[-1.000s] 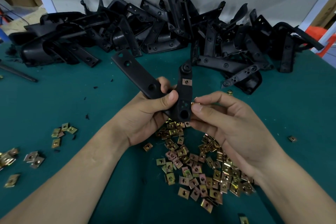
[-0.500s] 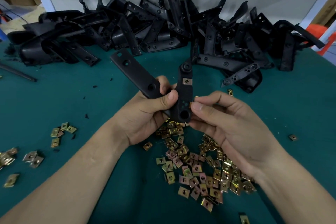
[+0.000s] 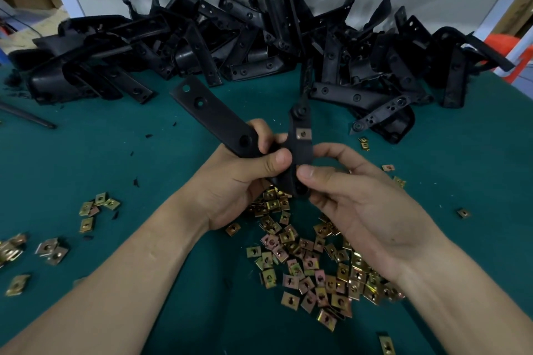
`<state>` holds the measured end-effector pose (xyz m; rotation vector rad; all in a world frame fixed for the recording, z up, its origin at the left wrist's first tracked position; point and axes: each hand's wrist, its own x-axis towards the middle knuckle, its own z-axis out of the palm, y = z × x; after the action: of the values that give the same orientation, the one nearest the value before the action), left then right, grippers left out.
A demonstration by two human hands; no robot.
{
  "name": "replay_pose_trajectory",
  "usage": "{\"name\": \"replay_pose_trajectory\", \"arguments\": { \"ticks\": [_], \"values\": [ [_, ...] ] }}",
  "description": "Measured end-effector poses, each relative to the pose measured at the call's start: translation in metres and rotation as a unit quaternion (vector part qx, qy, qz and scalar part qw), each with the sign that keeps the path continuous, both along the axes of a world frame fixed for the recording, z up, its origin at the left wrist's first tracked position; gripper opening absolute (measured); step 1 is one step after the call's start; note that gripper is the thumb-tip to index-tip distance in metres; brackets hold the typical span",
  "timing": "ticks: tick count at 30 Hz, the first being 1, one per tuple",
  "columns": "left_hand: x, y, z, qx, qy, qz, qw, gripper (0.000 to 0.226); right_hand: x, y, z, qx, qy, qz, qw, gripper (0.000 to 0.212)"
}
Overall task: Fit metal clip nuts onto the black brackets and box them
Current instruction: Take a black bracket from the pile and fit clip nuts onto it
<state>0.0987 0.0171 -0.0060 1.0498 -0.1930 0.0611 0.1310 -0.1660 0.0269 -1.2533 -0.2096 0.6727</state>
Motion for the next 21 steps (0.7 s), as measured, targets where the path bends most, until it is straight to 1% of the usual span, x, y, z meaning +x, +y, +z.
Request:
{"name": "replay_pose_trajectory", "arguments": {
  "ticks": [3,5,7,9,11,13,15,18,19,21],
  "values": [
    [0.001,-0.002,-0.001,0.016,0.011,0.019,1.000,0.035,-0.001,0.002,-0.003,-0.005,-0.008,-0.003,1.000,0.038],
    [0.001,-0.001,-0.001,0.012,0.010,0.027,1.000,0.034,-0.001,0.002,-0.003,-0.009,-0.035,0.000,0.999,0.030],
    [0.002,-0.001,-0.001,0.011,0.006,0.034,0.999,0.035,-0.001,0.000,-0.003,-0.042,-0.104,-0.008,0.994,0.026],
    [0.003,-0.002,-0.003,0.015,-0.001,0.046,0.999,0.038,-0.002,-0.001,-0.002,-0.085,-0.198,-0.030,0.976,0.028],
    [0.004,-0.004,-0.004,0.015,-0.006,0.062,0.998,0.034,-0.004,0.000,-0.004,-0.125,-0.290,-0.064,0.947,0.034],
    [0.005,-0.008,-0.003,0.009,-0.008,0.070,0.997,0.030,-0.006,0.001,-0.007,-0.160,-0.355,-0.110,0.915,0.038],
    [0.004,-0.010,-0.001,0.007,-0.010,0.073,0.997,0.025,-0.006,0.003,-0.007,-0.182,-0.383,-0.135,0.896,0.039],
    [0.000,-0.011,0.008,0.023,-0.012,0.059,0.998,0.012,-0.002,-0.001,0.001,-0.178,-0.374,-0.143,0.899,0.043],
    [-0.002,-0.010,0.012,0.035,-0.011,0.050,0.998,0.016,0.000,-0.003,0.005,-0.182,-0.379,-0.149,0.895,0.043],
    [-0.008,-0.009,0.023,0.061,-0.006,0.042,0.997,0.036,0.000,-0.011,0.017,-0.202,-0.404,-0.155,0.879,0.042]
  ]
}}
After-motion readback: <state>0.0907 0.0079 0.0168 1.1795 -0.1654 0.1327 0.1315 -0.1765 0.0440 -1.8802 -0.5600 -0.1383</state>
